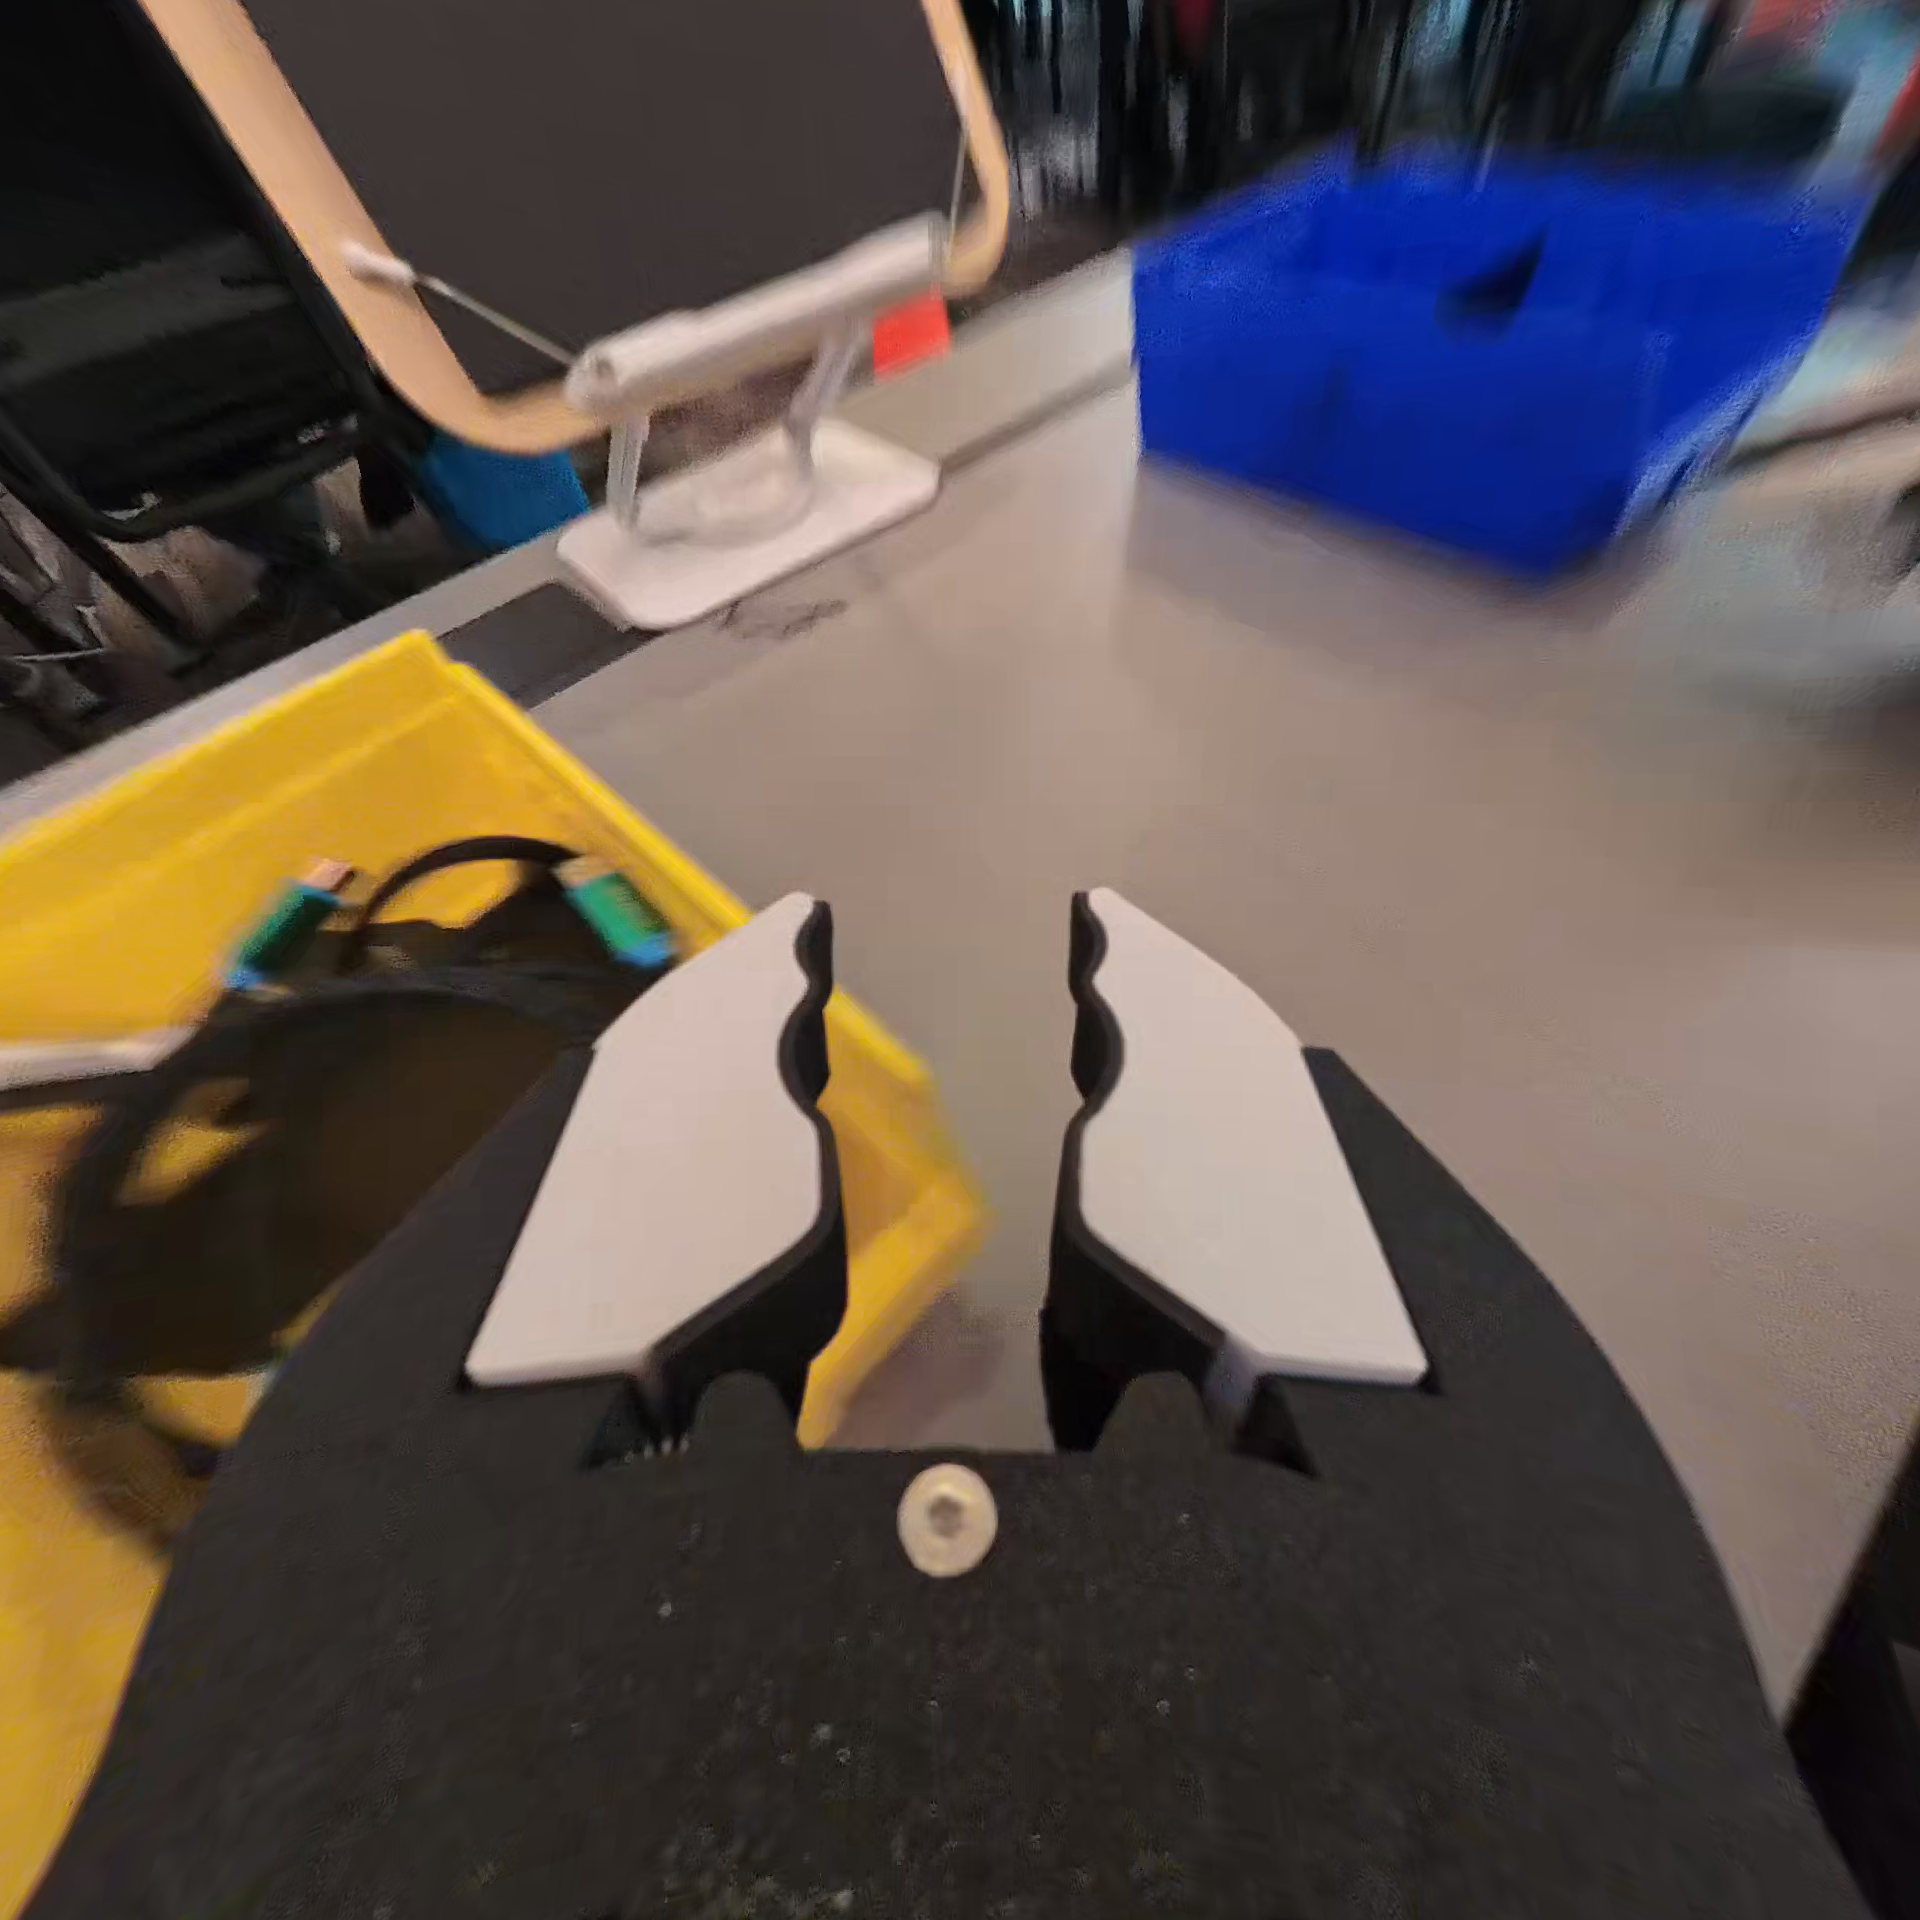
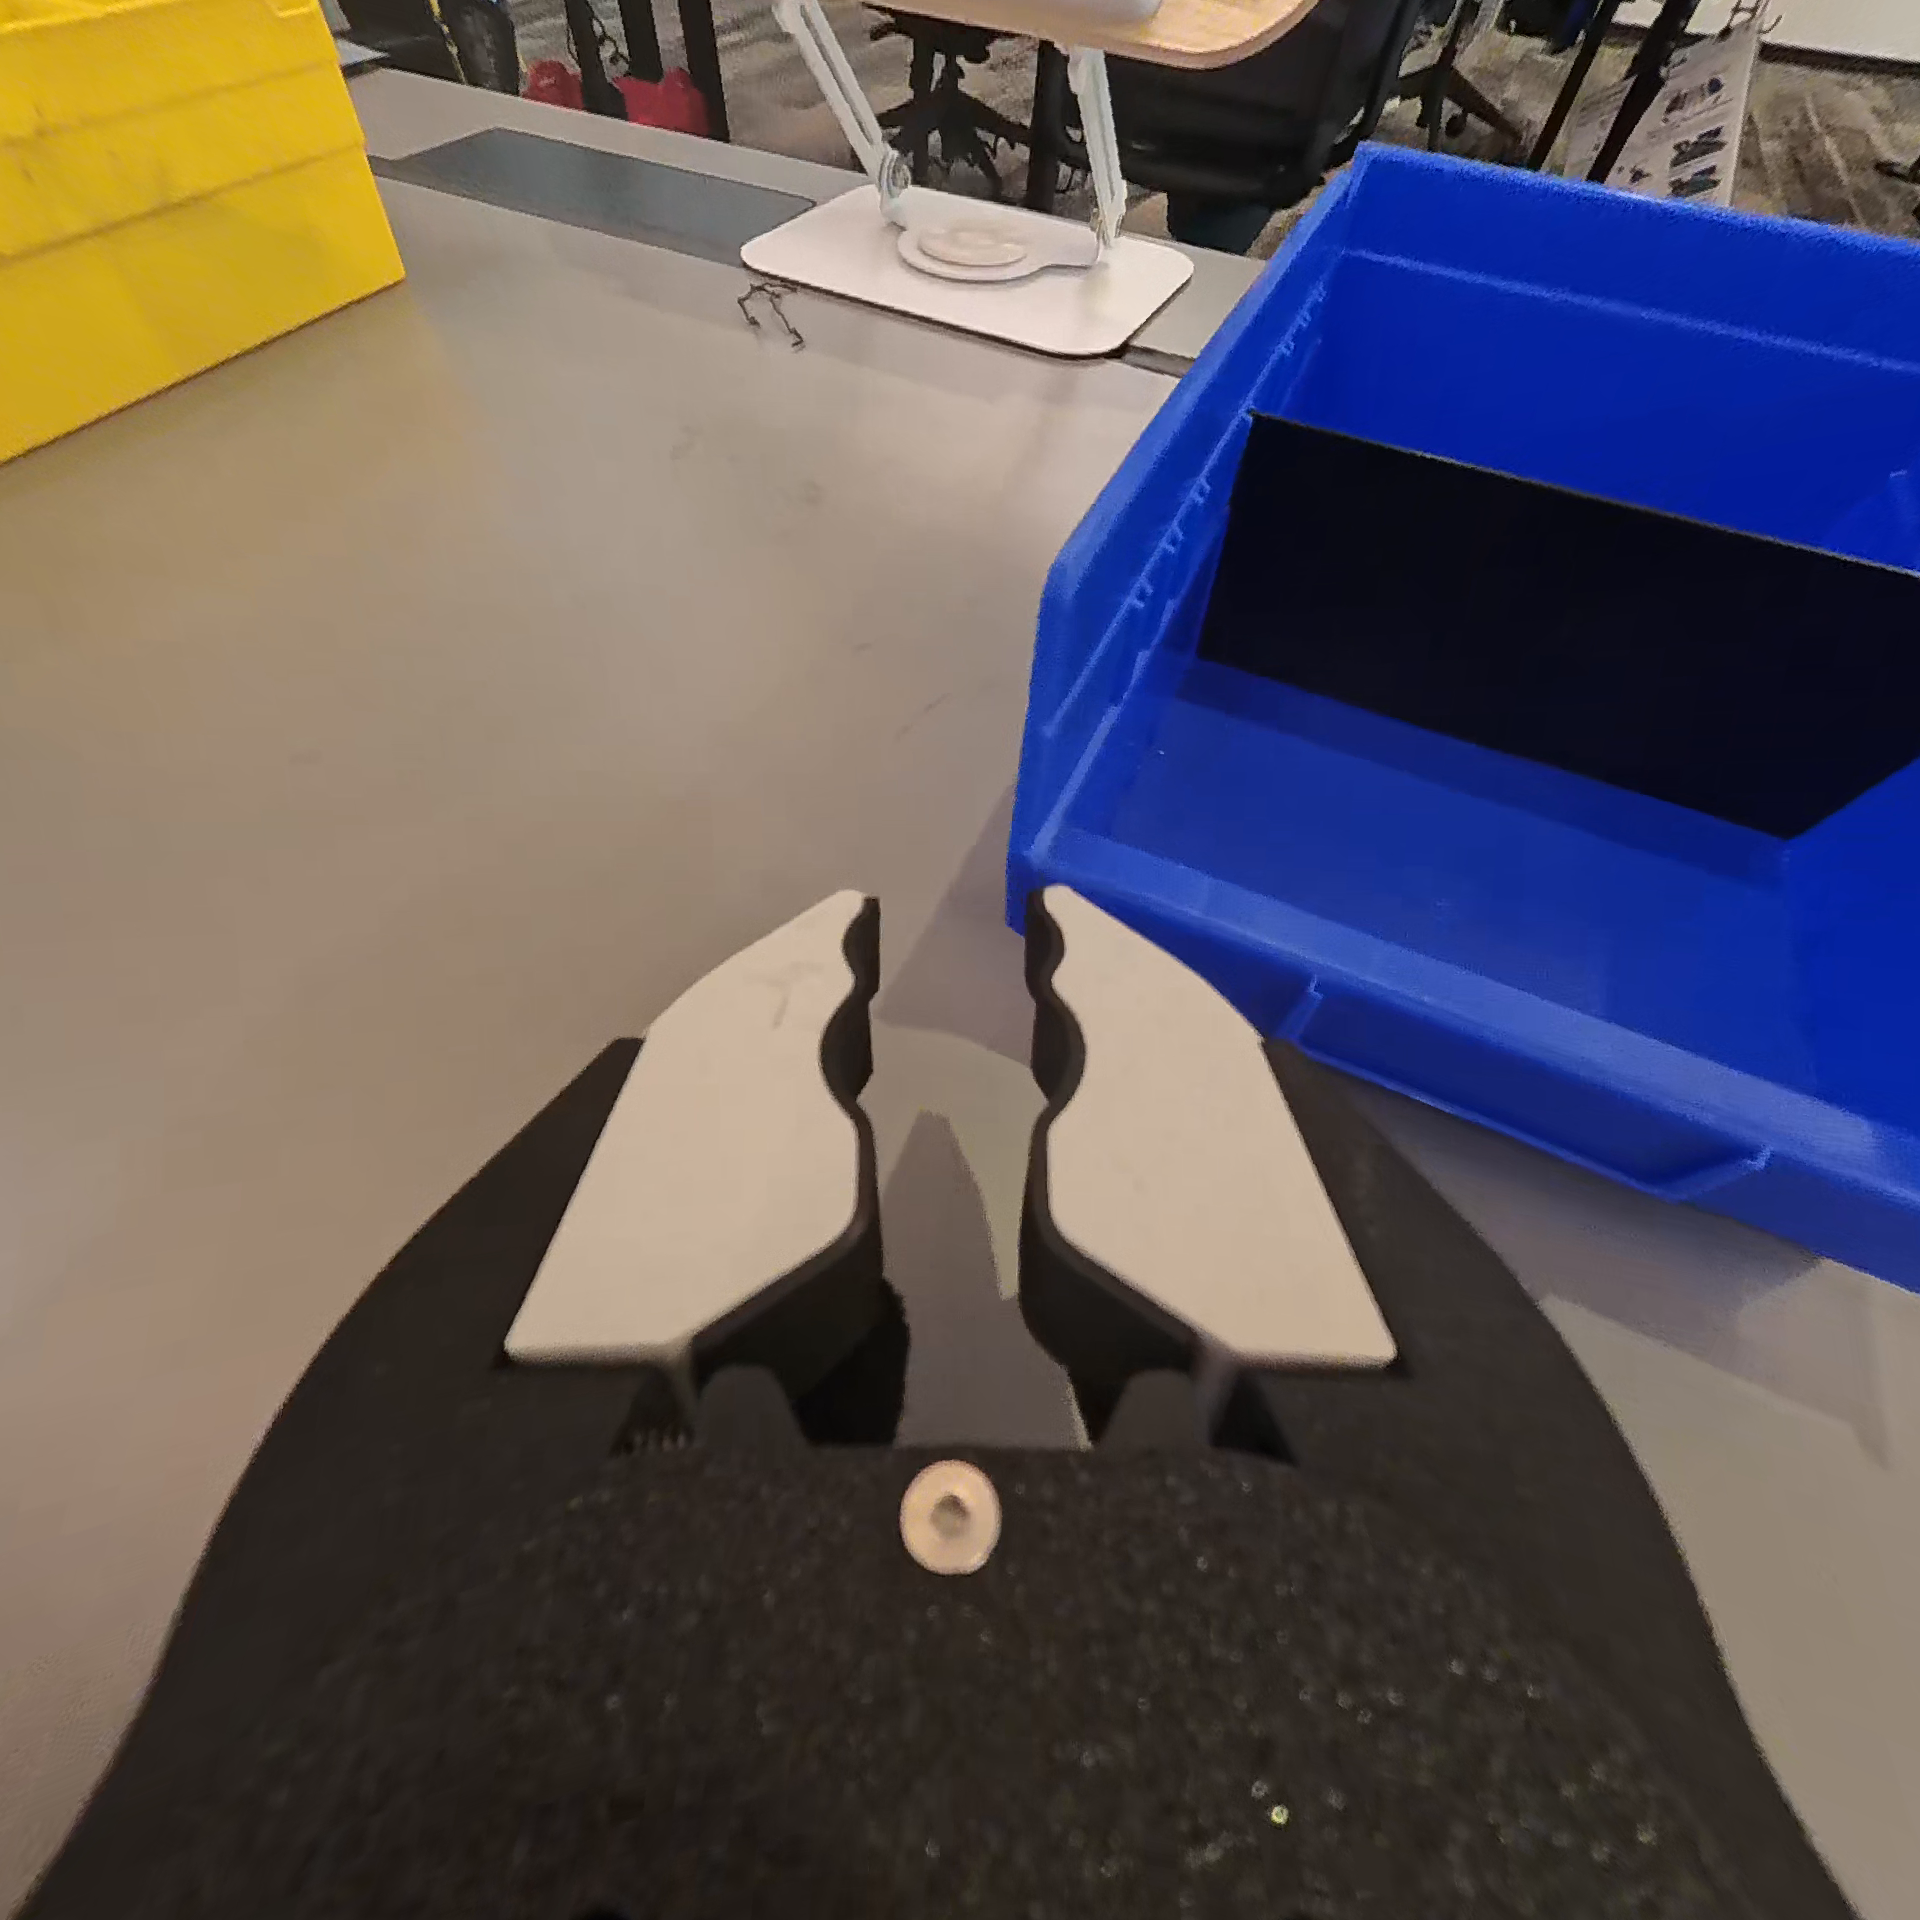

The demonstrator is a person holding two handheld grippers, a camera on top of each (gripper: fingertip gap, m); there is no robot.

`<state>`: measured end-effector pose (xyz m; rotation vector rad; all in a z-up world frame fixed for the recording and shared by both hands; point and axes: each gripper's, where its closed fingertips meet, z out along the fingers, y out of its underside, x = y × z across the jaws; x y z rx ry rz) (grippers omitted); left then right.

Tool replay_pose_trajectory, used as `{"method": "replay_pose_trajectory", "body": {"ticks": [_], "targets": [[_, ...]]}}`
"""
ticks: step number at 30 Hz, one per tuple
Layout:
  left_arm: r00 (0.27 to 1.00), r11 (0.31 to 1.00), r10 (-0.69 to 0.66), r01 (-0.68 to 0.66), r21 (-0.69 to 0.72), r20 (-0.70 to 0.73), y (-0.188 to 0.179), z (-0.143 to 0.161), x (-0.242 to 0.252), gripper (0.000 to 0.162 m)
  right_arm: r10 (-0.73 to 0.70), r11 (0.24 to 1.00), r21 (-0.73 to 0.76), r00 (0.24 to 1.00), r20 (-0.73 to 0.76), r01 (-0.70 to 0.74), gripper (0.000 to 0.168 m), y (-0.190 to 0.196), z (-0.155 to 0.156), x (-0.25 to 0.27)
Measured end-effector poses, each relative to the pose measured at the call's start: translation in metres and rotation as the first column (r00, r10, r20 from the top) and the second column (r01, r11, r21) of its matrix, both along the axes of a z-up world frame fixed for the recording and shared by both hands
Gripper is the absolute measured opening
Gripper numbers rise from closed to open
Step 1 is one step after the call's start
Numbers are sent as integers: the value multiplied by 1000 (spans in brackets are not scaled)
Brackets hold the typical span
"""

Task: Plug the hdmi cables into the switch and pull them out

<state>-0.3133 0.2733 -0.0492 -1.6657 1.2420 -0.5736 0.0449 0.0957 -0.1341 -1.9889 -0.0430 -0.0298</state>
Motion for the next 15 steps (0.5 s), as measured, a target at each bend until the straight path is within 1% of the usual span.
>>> {"method": "replay_pose_trajectory", "body": {"ticks": [1,2,3,5,6,7,9,11,12,13,15], "targets": [[986,1000,-6,8,16,-166,21,0,-13,44,3,1000,4,1000,2,-3,26,0,1,0],[953,999,2,9,35,-304,43,4,-24,42,7,1000,7,1000,1,-7,26,1,2,0],[925,998,-15,38,53,-380,63,13,-30,34,11,1000,11,1000,-2,-10,26,2,2,-1],[883,991,-87,123,48,-461,99,26,-33,30,23,1000,8,1000,-15,-22,26,4,2,-4],[856,992,-79,119,45,-512,123,29,-38,26,27,1000,5,999,-22,-27,26,5,2,-6],[819,993,-85,116,19,-567,145,27,-44,25,32,999,1,999,-24,-32,26,5,1,-8],[737,986,-169,121,-118,-654,172,10,-58,24,41,999,-14,999,-14,-41,26,4,-2,-11],[688,980,-191,88,-180,-700,200,-9,-69,28,37,999,-20,999,15,-36,26,3,-3,-9],[667,975,-211,89,-204,-715,208,-18,-72,29,34,999,-23,999,29,-33,26,1,-3,-8],[636,974,-218,92,-208,-741,216,-28,-77,30,28,999,-25,999,33,-27,26,0,-4,-6],[544,979,-205,108,-175,-814,229,-46,-87,33,25,1000,-14,1000,-14,-25,26,-1,-2,-6]]}}
